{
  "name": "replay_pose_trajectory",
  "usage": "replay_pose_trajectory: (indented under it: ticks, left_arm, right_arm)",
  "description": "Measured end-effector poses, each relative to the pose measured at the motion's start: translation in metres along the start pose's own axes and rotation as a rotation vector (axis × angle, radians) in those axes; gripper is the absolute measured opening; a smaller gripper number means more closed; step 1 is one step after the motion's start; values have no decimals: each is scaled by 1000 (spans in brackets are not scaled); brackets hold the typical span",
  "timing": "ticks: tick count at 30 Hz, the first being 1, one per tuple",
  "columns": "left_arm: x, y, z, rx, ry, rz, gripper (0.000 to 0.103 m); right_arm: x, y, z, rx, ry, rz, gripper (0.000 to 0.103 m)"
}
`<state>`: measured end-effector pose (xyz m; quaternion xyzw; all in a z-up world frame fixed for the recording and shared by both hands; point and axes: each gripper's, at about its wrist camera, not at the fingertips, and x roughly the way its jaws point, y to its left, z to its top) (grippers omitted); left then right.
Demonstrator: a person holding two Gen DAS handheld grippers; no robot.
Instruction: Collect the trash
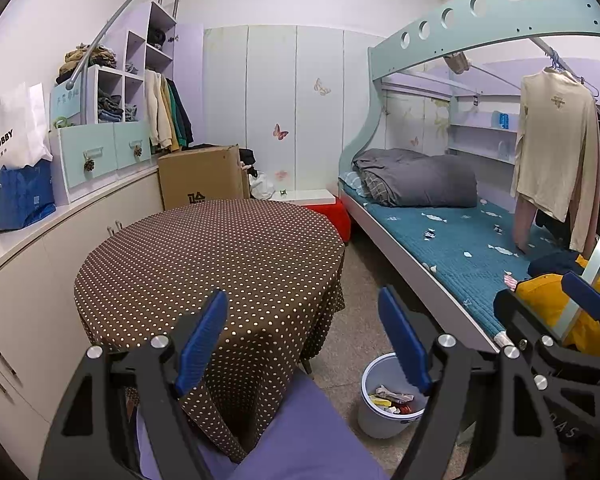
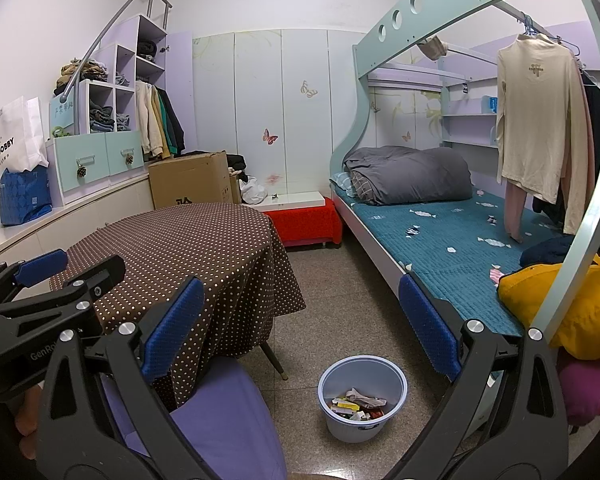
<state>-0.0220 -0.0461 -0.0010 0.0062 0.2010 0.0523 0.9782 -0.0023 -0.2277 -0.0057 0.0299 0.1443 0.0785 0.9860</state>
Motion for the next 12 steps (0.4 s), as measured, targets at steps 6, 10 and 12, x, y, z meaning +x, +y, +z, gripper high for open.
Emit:
replay_pose_trajectory:
  ticks: [6, 10, 12]
  left_arm:
    - [2, 0, -1, -5, 12, 6, 79]
    - [3, 1, -2, -6, 17, 3, 79]
    - [2, 1, -2, -3, 15, 7, 79]
  right_arm:
    - [1, -1, 0, 1, 2, 1, 96]
    - [1, -4, -2, 8, 9, 7, 96]
    - [1, -5, -2, 11, 12, 10, 96]
